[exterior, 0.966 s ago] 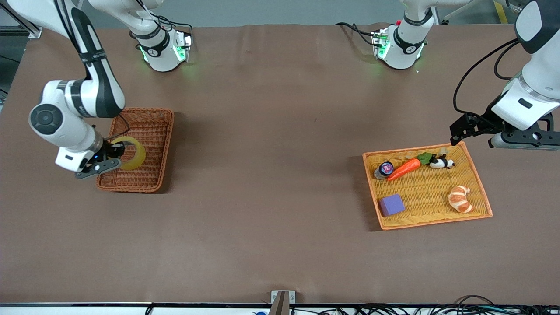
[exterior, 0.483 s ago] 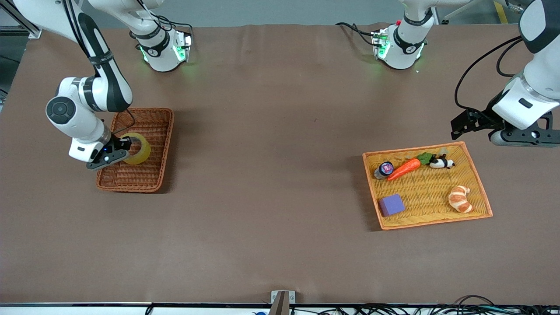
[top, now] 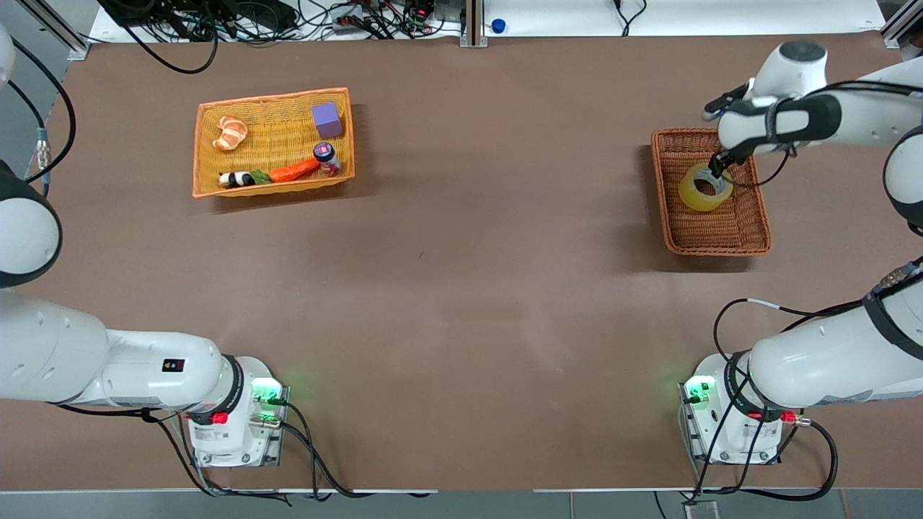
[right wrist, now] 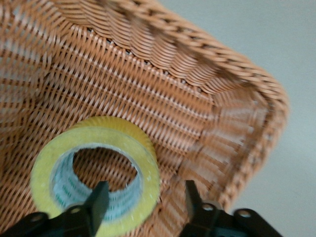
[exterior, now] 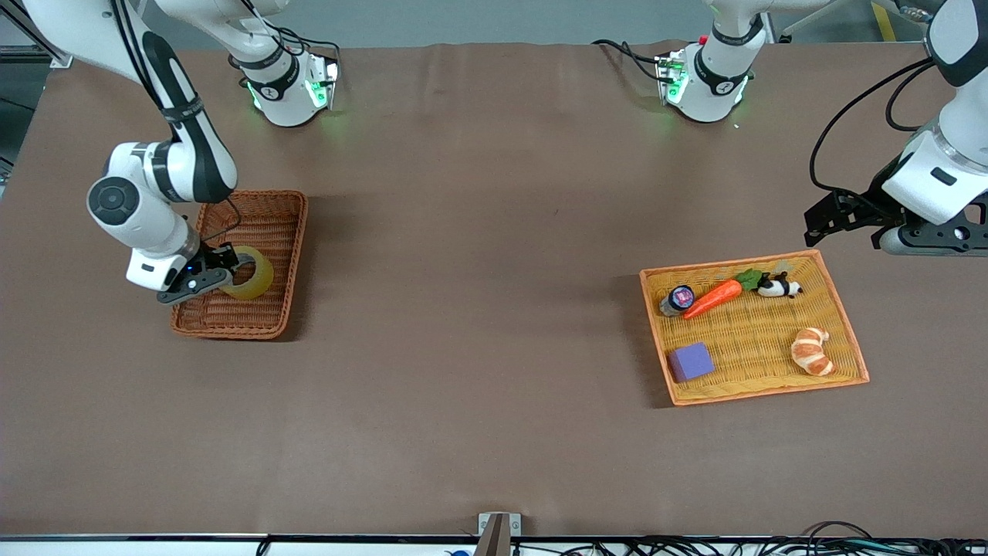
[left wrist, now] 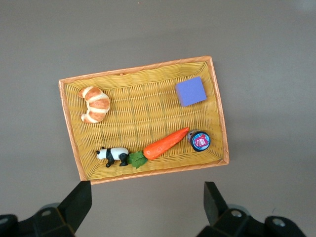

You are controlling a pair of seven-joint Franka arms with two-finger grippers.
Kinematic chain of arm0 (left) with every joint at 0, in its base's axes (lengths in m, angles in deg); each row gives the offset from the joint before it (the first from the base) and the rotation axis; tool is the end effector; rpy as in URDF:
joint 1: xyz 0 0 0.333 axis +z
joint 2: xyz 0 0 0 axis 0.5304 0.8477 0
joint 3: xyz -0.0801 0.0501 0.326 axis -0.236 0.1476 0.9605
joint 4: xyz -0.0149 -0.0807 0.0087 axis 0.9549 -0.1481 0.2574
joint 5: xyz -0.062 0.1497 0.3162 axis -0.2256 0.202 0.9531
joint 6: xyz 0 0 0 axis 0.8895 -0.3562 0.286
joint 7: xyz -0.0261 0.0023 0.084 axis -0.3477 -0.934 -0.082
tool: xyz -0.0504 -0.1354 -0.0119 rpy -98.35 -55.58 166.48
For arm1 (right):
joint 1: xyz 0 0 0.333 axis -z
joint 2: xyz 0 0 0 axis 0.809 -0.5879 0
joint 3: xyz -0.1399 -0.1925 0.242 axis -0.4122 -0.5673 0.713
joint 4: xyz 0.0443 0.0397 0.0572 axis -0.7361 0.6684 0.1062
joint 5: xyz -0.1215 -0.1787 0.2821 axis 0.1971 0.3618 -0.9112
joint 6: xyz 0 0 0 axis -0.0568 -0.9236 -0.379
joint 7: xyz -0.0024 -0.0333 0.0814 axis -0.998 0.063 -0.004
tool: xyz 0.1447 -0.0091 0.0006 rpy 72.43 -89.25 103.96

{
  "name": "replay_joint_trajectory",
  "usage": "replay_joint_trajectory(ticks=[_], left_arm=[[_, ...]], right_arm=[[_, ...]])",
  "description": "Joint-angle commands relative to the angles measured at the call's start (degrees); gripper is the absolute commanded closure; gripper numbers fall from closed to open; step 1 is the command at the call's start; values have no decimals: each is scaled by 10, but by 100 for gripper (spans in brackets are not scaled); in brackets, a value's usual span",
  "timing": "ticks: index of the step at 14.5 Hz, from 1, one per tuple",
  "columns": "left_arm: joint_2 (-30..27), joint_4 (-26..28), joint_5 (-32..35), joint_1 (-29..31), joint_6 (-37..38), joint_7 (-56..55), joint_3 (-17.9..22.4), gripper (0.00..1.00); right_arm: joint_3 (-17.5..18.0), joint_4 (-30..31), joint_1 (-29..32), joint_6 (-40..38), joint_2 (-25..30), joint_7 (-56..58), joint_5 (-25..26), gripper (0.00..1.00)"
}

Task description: Move tape to another basket

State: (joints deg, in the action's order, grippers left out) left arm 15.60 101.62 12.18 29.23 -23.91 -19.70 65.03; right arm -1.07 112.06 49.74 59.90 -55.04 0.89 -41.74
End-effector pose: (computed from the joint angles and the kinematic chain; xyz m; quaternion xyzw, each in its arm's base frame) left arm 0.5311 -0.0511 0.5712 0.9986 -0.0267 0.0450 0.0067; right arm 0.4941 -0.0528 0.2766 0.9706 0.2286 -0.0436 0.0619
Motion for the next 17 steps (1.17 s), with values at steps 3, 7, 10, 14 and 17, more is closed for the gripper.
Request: replay_joint_trajectory(ticks=[3, 7, 10, 14, 17], left_arm=[[7, -30, -5, 1, 24, 0, 1, 0], [7, -30, -5, 9, 24, 0, 1, 0], [9, -31, -4, 7, 24, 0, 0, 0], [9, -36, -4, 7, 26, 0, -1, 0], [9, -35, -4, 7, 26, 0, -1, 0]], right_arm=[[20, -149, -1, -203, 46, -84, -33, 0], [77, -280, 20, -298, 45, -197, -35, 0], [90, -345, 31, -325, 60, -198, -35, 0], [90, -504, 15, -493, 59, -200, -34, 0], [92, -521, 15, -555, 73, -240, -35, 0]])
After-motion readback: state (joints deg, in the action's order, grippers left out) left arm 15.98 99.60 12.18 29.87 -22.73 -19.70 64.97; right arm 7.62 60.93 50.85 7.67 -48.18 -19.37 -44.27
